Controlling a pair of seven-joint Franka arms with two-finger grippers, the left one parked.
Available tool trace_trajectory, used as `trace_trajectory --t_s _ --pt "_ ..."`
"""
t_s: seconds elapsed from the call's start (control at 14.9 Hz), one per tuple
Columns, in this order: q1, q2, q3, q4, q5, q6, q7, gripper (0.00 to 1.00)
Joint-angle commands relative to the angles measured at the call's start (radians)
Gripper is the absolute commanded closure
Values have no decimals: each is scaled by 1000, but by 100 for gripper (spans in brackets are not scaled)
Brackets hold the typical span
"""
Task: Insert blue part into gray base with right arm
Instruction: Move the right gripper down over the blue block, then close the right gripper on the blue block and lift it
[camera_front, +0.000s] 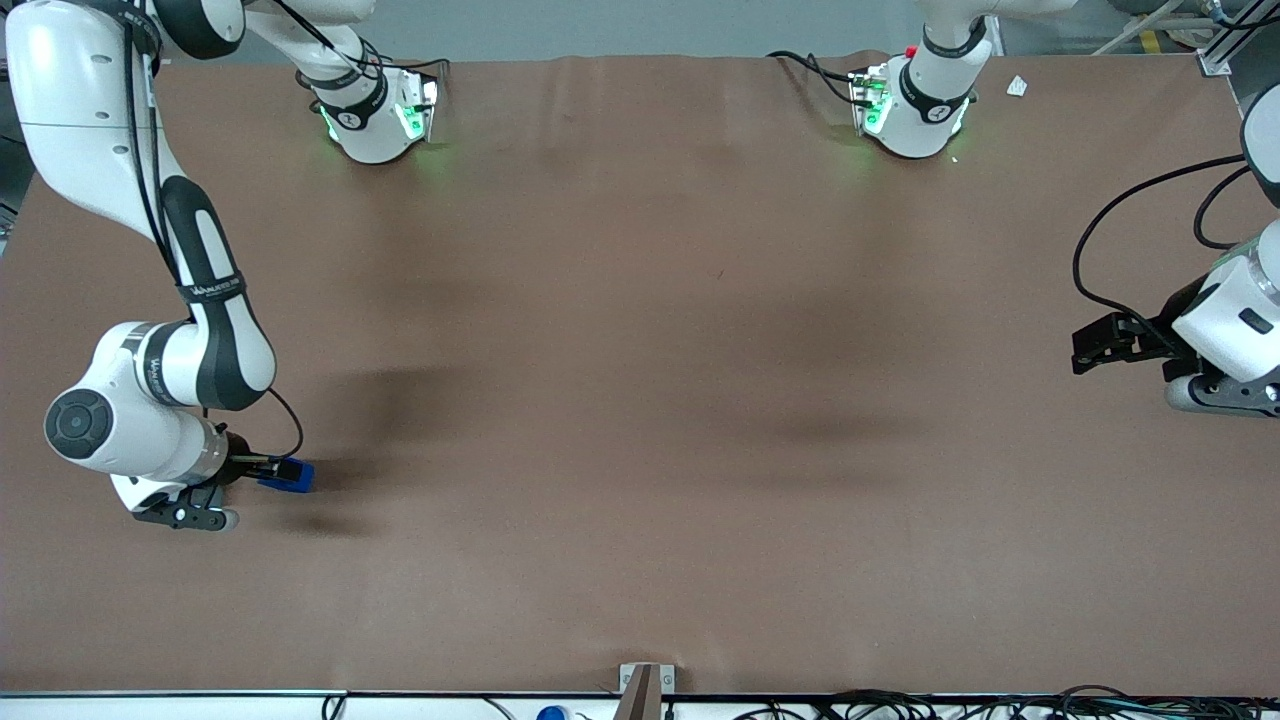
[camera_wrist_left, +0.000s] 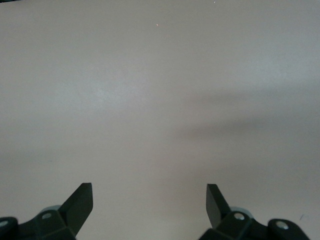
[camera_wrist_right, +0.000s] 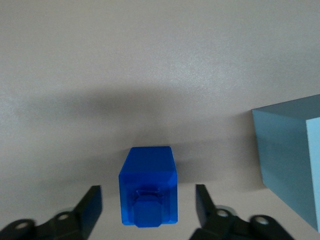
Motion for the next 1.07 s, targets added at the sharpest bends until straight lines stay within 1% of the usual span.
trace_trajectory --t_s 0.0,0.07,0.2,0.27,0.47,0.54,0.6,0.67,0.81,0.87,0.94,1.01 --pt "0 9 1 -8 11 11 5 34" --pt "0 10 1 -7 11 11 5 38" --pt "0 13 1 -7 11 14 5 40" --pt "0 13 1 -7 11 14 5 43" --pt "-1 15 1 1 9 7 5 70" --pt "-6 12 3 9 11 0 -1 78" --pt "-7 7 1 19 11 -28 -9 89" --pt "-11 -9 1 39 9 -105 -15 97" --pt "-14 -42 -2 146 -6 -306 -38 99" --pt "-18 -45 -5 200 -9 -380 -82 99" --pt "-35 -45 -5 240 -9 -423 -145 100" --pt "-50 -45 -5 259 -11 -434 -206 100"
